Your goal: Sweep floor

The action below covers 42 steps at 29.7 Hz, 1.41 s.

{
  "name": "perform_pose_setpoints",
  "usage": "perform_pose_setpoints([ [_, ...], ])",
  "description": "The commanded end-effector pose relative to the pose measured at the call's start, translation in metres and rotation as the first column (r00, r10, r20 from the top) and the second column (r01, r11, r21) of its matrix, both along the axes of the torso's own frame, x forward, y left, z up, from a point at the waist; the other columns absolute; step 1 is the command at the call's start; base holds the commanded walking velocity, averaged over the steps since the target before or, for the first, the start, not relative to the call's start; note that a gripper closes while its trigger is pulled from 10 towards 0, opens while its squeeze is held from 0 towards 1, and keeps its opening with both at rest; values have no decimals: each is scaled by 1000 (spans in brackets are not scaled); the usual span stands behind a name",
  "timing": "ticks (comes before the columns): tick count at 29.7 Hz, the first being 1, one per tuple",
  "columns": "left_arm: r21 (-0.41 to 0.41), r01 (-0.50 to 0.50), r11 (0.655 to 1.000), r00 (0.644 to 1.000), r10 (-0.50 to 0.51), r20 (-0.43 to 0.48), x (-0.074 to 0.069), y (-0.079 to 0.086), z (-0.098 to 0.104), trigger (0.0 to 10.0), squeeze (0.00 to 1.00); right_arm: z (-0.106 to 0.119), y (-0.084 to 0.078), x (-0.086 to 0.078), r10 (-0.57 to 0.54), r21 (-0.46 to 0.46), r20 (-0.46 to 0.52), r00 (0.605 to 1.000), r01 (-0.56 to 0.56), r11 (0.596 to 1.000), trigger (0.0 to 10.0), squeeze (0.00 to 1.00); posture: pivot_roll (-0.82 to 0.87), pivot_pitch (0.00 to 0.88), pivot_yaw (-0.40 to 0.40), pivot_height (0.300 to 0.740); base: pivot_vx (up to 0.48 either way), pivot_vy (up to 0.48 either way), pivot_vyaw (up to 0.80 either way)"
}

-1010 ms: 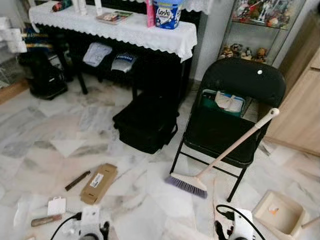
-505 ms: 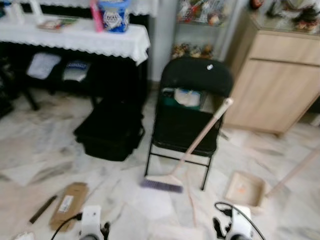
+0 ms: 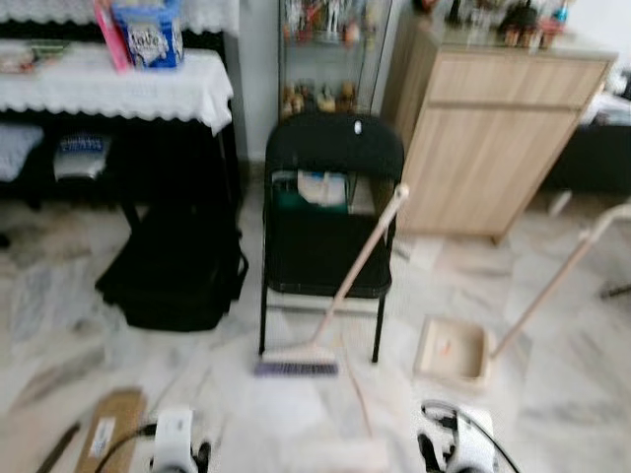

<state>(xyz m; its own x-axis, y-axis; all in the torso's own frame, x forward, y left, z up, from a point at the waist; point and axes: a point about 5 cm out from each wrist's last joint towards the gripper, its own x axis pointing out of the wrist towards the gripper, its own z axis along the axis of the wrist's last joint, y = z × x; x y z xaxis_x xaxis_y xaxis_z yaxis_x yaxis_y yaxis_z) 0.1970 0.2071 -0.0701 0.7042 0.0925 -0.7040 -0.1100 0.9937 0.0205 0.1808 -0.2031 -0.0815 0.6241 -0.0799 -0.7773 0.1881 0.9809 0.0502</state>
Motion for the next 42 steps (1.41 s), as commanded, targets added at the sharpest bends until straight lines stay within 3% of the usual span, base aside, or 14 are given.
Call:
perform_pose_setpoints([
  [1,-11,-1,1000,1000,1,5,0,-2,0,10000,0,1,-2,1,-7,-6,3,1000,7,1000,10000,0,-3,0,-2,740,0,0,0],
  [36,-1,-18,1000,1000,18,13,3,1,2,10000,0,0,-5,-2,-15,-12,-12,1000,15,1000,10000,0,-10,12,4,740,0,0,-86],
  [42,-3,-13,1000,1000,14,17,5,-2,2,10000,0,0,-6,-2,-13,-10,-16,1000,13,1000,10000,0,-12,14,0,740,250,0,-638],
])
